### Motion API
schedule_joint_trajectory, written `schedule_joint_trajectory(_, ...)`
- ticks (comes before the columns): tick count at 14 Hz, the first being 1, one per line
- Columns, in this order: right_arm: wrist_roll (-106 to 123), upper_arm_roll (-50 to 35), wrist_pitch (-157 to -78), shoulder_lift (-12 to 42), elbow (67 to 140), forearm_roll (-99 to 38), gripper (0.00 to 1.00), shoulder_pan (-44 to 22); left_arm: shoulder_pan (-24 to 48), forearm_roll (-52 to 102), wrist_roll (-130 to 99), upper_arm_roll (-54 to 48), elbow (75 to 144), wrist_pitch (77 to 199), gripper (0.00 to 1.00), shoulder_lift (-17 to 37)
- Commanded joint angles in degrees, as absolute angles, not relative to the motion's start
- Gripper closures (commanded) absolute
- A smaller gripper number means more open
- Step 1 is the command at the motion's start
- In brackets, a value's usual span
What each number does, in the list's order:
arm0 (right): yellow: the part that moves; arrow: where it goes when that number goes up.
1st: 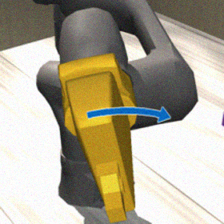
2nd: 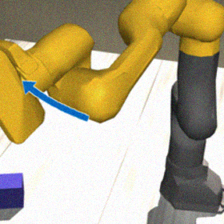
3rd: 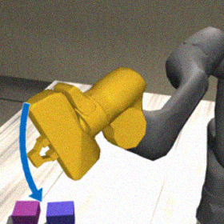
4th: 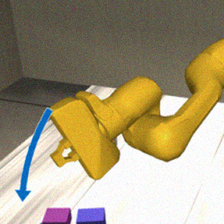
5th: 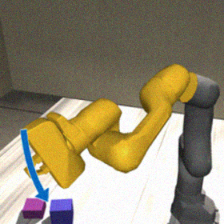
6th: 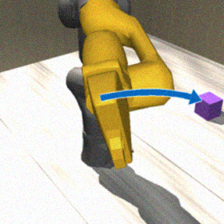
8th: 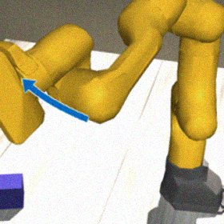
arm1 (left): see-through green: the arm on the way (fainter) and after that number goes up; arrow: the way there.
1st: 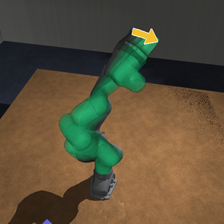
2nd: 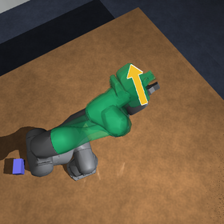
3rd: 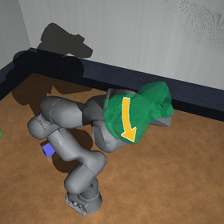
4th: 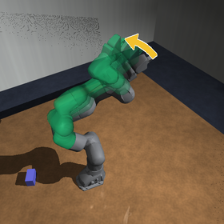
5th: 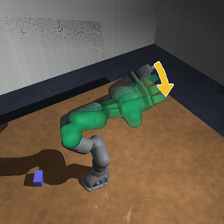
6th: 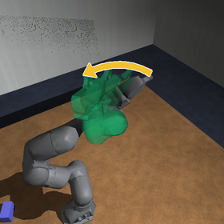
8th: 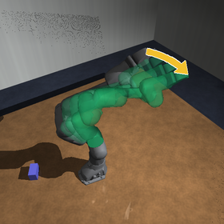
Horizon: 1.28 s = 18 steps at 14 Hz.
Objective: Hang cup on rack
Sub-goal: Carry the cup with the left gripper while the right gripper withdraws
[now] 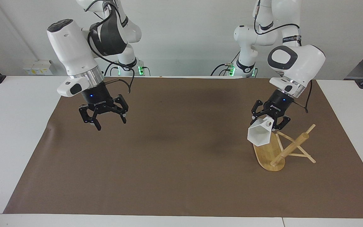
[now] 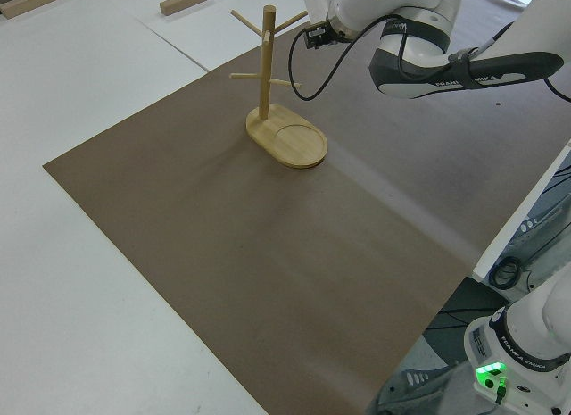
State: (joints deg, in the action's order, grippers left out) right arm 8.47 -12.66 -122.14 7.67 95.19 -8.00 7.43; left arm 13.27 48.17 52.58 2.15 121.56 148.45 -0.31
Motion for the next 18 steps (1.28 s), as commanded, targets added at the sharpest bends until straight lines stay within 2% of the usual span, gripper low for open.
schedule_joint_trajectory(1, 8.79, -12.84, -116.21, 6.51, 94.75, -4.14, 0.0, 10.97, 14.59, 47.02, 48.08, 2.72, 122.08, 150.91, 1.0, 0.35)
schedule_joint_trajectory(4, 6.69, -9.94, -110.06, 6.07, 94.22, -1.68, 0.0, 11.25, 14.59, 47.02, 47.9, 2.72, 121.82, 152.92, 1.0, 1.49)
schedule_joint_trajectory(9, -3.94, -10.37, -98.81, 6.15, 89.92, 1.14, 0.0, 11.07, 14.85, 46.06, 43.59, 2.9, 121.55, 153.28, 1.0, 2.11)
schedule_joint_trajectory(18, -5.09, -9.32, -93.0, 4.57, 90.26, 1.05, 0.0, 11.34, 13.8, 44.56, 34.13, 2.99, 120.06, 152.49, 1.0, 2.81)
